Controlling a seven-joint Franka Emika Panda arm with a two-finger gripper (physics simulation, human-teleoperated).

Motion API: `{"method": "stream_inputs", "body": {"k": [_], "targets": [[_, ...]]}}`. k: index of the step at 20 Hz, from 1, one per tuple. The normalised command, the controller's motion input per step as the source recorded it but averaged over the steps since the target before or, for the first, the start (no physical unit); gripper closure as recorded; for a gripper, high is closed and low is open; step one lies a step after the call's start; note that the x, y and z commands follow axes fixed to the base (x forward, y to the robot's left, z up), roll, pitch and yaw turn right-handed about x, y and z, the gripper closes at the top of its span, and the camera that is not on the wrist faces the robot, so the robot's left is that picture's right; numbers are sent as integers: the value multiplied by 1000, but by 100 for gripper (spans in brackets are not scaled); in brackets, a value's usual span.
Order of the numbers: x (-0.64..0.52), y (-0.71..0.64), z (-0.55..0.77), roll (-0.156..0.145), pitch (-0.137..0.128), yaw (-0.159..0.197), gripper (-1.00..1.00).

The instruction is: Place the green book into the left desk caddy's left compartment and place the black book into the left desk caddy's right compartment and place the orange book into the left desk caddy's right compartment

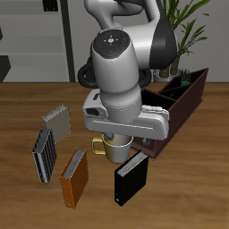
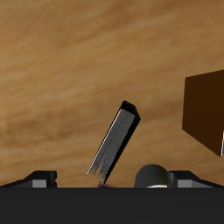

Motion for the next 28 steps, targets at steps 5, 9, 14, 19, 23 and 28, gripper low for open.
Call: {"method": "stream_inputs", "body": {"k": [5, 9, 14, 19, 23, 28], "targets": [[196, 32, -364, 11, 36, -39, -100], [81, -107, -228, -13, 20, -50, -100], [-24, -96, -170, -13, 3, -37, -100], [-71, 8, -250, -6, -28, -15, -100], [14, -171, -282, -52, 17, -45, -100], [2, 10, -259, -53, -1, -22, -100]]}}
